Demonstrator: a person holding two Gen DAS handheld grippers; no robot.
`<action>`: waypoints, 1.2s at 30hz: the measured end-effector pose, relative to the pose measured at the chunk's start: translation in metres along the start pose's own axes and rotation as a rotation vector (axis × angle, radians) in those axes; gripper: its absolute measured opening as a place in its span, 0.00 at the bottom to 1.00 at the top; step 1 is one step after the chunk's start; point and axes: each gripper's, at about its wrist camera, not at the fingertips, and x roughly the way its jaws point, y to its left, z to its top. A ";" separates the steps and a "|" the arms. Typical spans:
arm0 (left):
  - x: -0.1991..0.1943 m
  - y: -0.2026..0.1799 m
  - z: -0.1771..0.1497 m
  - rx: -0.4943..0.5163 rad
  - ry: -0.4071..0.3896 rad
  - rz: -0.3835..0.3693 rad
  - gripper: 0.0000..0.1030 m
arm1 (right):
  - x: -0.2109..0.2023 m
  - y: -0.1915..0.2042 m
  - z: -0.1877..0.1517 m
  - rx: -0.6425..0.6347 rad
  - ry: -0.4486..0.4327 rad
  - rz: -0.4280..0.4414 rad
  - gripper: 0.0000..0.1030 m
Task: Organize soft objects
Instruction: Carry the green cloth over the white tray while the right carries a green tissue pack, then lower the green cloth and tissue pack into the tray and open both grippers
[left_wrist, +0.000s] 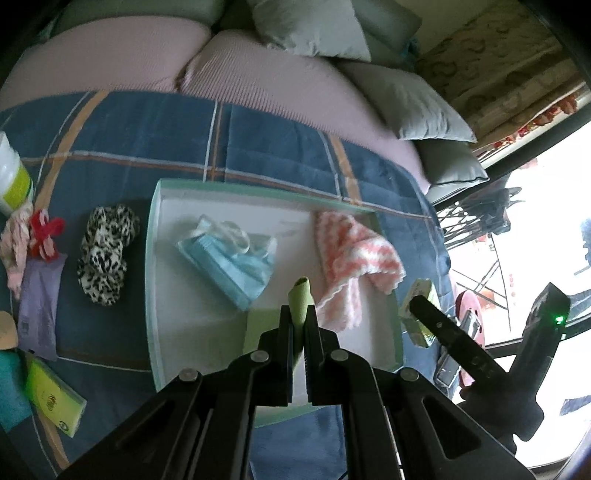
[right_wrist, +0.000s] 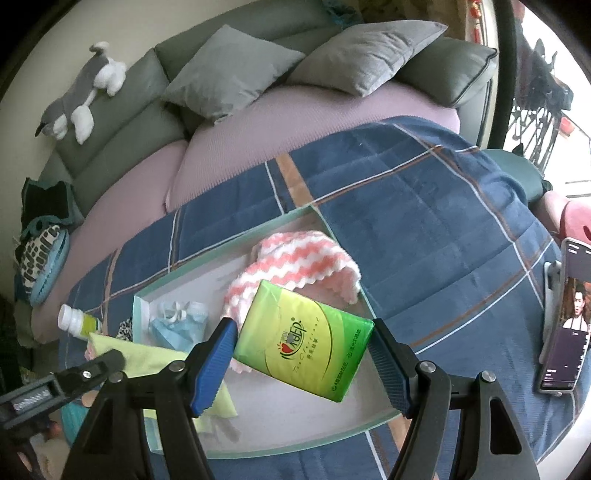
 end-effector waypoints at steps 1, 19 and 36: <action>0.003 0.002 -0.001 -0.004 0.006 0.005 0.04 | 0.002 0.001 0.000 -0.004 0.006 -0.001 0.73; 0.051 0.043 -0.019 -0.080 0.100 0.123 0.04 | 0.069 0.025 -0.023 -0.130 0.205 -0.115 0.73; 0.059 0.045 -0.025 -0.066 0.101 0.188 0.05 | 0.077 0.020 -0.021 -0.111 0.230 -0.122 0.73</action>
